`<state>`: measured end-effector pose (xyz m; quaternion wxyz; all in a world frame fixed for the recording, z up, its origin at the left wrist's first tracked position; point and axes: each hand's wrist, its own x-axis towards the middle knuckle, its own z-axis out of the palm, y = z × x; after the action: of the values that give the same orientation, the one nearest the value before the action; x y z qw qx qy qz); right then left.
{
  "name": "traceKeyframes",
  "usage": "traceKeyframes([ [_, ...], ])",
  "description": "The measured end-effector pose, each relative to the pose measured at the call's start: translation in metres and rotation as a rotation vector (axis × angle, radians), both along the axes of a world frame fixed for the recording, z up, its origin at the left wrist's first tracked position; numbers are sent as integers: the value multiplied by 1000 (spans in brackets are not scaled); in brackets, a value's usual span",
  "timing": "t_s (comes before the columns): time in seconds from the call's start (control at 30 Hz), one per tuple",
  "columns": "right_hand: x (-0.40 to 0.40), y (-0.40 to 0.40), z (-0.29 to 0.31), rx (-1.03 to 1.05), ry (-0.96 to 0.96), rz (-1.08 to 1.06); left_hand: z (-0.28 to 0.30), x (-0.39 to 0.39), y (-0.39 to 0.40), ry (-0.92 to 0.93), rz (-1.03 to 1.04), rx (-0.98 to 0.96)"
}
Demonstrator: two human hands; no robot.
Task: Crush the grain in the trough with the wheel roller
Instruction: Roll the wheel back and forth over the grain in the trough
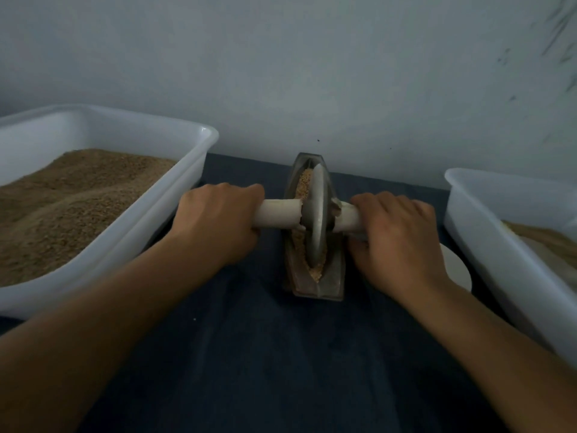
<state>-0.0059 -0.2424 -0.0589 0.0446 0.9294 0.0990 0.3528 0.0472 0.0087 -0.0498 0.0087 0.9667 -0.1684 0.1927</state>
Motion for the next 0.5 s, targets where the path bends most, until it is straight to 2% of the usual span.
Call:
traceKeyframes([
  [0.3,46,-9,-12,-11,50,-69,-10,35,-20,-58,28,-3],
  [0.5,95,-14,-5,6,159,-122,1,78,-37,25,86,14],
])
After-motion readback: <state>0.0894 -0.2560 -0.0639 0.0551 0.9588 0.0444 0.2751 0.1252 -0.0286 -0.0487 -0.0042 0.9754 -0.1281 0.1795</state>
